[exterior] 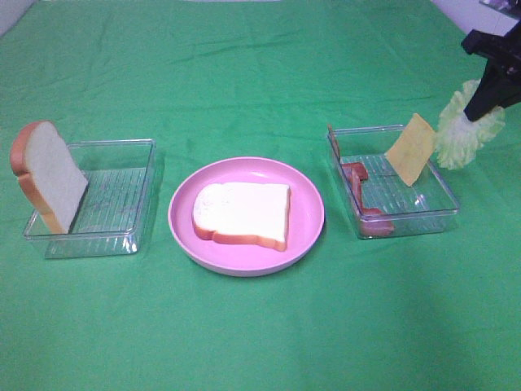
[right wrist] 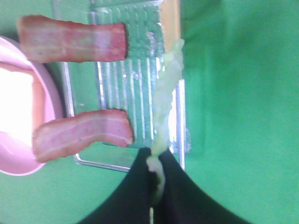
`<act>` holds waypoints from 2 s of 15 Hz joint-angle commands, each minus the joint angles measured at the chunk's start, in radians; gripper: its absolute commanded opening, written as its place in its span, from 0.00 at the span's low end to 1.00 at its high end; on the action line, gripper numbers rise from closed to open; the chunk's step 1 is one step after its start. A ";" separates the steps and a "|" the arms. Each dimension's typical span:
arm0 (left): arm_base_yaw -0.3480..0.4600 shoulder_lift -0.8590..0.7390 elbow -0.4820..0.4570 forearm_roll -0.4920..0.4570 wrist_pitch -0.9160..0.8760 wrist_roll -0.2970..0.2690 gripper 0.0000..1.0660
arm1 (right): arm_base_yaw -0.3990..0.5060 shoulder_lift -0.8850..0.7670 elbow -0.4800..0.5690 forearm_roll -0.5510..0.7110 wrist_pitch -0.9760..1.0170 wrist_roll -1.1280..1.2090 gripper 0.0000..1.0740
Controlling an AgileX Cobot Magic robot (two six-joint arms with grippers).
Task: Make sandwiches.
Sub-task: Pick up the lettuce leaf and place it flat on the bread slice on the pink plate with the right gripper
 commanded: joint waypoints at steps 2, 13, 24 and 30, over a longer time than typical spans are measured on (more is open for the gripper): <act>-0.004 -0.020 0.002 -0.002 -0.013 -0.005 0.79 | 0.002 -0.065 -0.001 0.150 0.080 -0.023 0.00; -0.004 -0.020 0.002 -0.002 -0.013 -0.004 0.79 | 0.458 -0.072 0.302 0.667 -0.168 -0.250 0.00; -0.004 -0.020 0.002 -0.002 -0.013 -0.004 0.79 | 0.606 0.208 0.302 1.120 -0.282 -0.445 0.00; -0.004 -0.020 0.002 -0.002 -0.013 -0.004 0.79 | 0.604 0.193 0.300 0.850 -0.457 -0.262 0.00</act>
